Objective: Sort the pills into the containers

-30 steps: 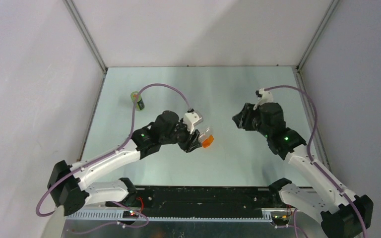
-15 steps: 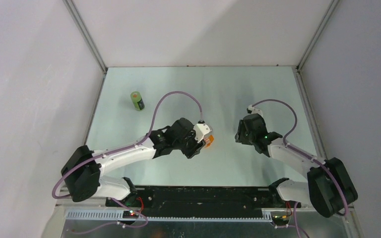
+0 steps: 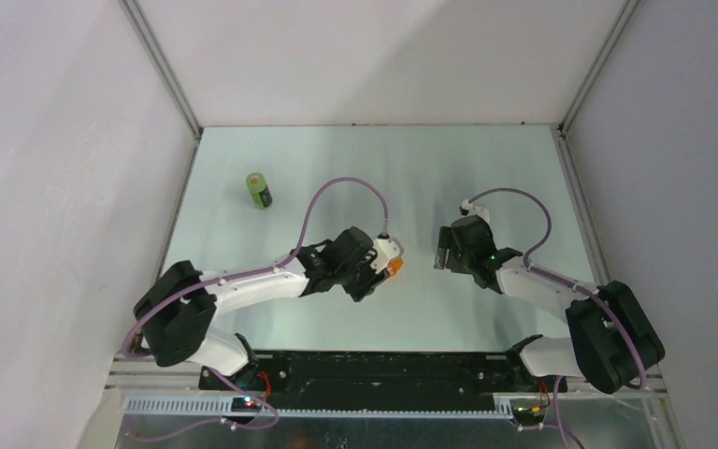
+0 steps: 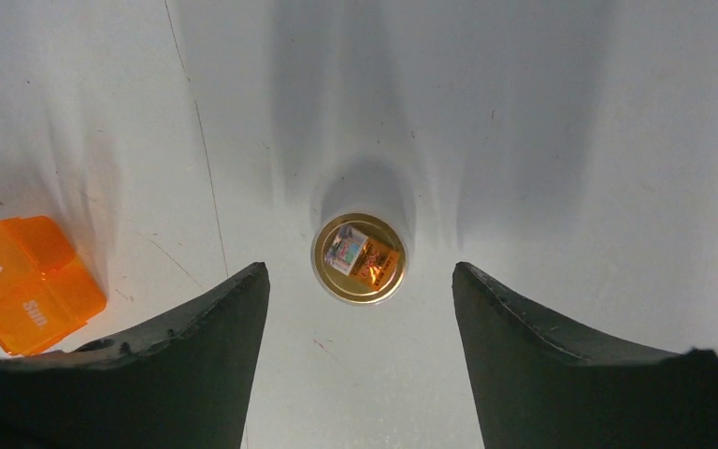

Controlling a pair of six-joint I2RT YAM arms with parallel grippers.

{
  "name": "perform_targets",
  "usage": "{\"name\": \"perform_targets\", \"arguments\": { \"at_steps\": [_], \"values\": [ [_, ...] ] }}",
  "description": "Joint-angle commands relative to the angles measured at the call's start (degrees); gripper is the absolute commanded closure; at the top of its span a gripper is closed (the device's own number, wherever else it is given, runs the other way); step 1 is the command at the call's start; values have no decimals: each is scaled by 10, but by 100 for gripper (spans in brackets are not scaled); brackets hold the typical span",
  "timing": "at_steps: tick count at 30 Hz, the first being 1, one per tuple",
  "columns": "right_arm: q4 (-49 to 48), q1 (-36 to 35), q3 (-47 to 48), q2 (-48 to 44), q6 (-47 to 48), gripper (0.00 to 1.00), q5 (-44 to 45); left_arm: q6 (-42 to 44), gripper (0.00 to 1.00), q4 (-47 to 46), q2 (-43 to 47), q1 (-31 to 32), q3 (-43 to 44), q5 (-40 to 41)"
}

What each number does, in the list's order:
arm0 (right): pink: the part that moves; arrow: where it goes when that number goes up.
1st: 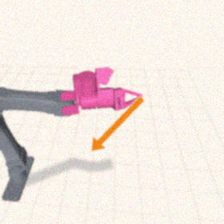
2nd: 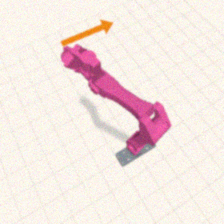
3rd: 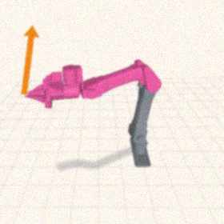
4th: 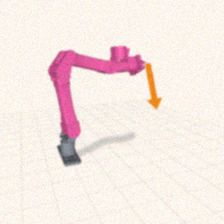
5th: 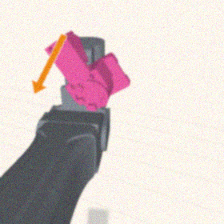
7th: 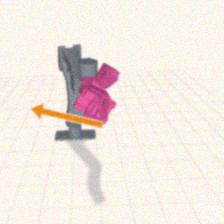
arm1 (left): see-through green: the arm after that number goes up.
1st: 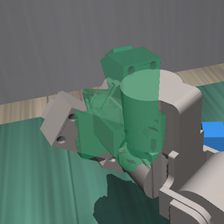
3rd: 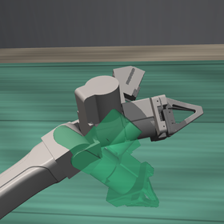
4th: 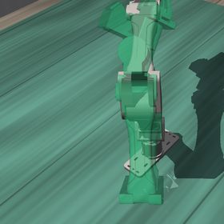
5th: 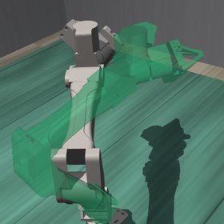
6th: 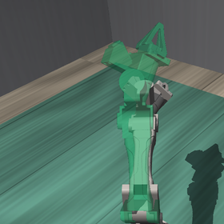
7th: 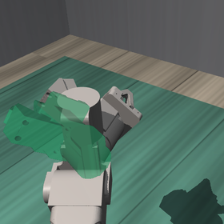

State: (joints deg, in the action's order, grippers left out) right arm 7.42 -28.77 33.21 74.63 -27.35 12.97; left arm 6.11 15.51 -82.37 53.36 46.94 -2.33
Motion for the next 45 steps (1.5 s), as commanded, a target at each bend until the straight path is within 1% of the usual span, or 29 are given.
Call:
{"name": "perform_targets", "arguments": {
  "at_steps": [1,8,10,20,24,30,37,45],
  "values": [
    [-13,10,4,-7,0,22,-8,9,100,-19,-7,3,16,12],
    [5,21,13,-38,-3,19,-27,7,100,-2,-32,3,38,21],
    [15,24,15,-46,-8,19,-21,9,100,18,-43,3,54,21],
    [51,33,15,-96,-17,17,-8,18,100,124,-96,3,130,83],
    [56,37,15,-98,-20,17,-8,24,100,167,-115,3,162,103],
    [58,39,15,-93,-21,17,-7,31,100,208,-131,6,192,112],
    [58,44,12,-92,-24,17,-6,39,100,260,-175,20,238,135],
    [59,53,8,-86,-27,18,-8,41,100,294,-206,30,277,148]
  ]
}}
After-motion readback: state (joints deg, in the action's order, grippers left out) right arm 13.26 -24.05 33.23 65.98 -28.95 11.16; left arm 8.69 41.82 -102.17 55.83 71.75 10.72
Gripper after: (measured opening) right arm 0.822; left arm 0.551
